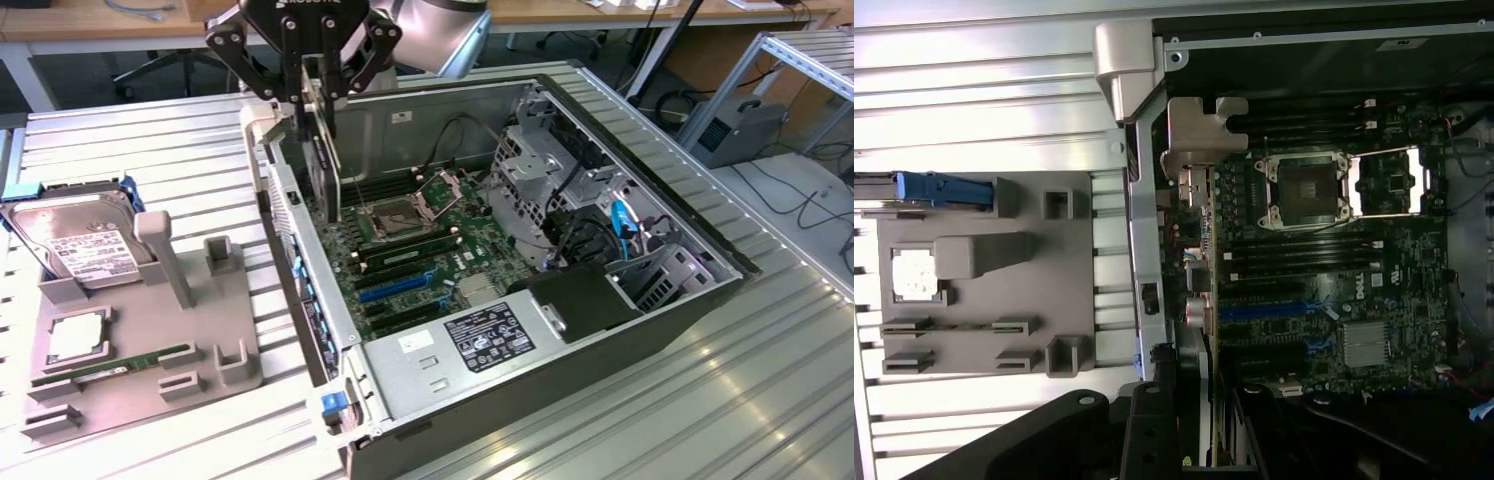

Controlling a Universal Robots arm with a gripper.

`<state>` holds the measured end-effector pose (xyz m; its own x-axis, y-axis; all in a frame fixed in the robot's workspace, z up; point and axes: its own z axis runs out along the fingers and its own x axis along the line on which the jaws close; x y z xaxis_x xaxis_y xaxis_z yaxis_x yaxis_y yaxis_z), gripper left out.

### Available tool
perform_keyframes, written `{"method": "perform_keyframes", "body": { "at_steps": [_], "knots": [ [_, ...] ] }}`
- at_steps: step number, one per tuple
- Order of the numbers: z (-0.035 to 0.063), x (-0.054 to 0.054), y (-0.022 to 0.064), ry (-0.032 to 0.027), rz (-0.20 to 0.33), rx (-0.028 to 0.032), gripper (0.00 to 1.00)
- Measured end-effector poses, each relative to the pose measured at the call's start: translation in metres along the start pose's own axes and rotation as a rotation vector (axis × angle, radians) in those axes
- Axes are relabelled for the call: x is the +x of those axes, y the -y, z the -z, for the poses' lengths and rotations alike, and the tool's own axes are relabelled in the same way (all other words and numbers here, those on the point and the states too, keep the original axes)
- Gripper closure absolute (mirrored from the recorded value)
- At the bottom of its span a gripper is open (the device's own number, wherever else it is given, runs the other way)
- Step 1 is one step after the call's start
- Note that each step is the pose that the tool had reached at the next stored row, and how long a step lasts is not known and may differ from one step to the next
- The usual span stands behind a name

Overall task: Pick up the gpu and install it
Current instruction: 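Pick up the gpu and move the gpu toward the slot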

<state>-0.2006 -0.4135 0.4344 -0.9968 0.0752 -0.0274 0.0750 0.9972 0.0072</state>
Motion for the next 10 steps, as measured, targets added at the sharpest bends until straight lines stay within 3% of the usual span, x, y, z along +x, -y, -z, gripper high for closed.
{"method": "perform_keyframes", "body": {
  "at_steps": [10],
  "knots": [
    [-0.0016, -0.0077, -0.0006, 0.0000, 0.000, 0.0006, 0.73]
  ]
}}
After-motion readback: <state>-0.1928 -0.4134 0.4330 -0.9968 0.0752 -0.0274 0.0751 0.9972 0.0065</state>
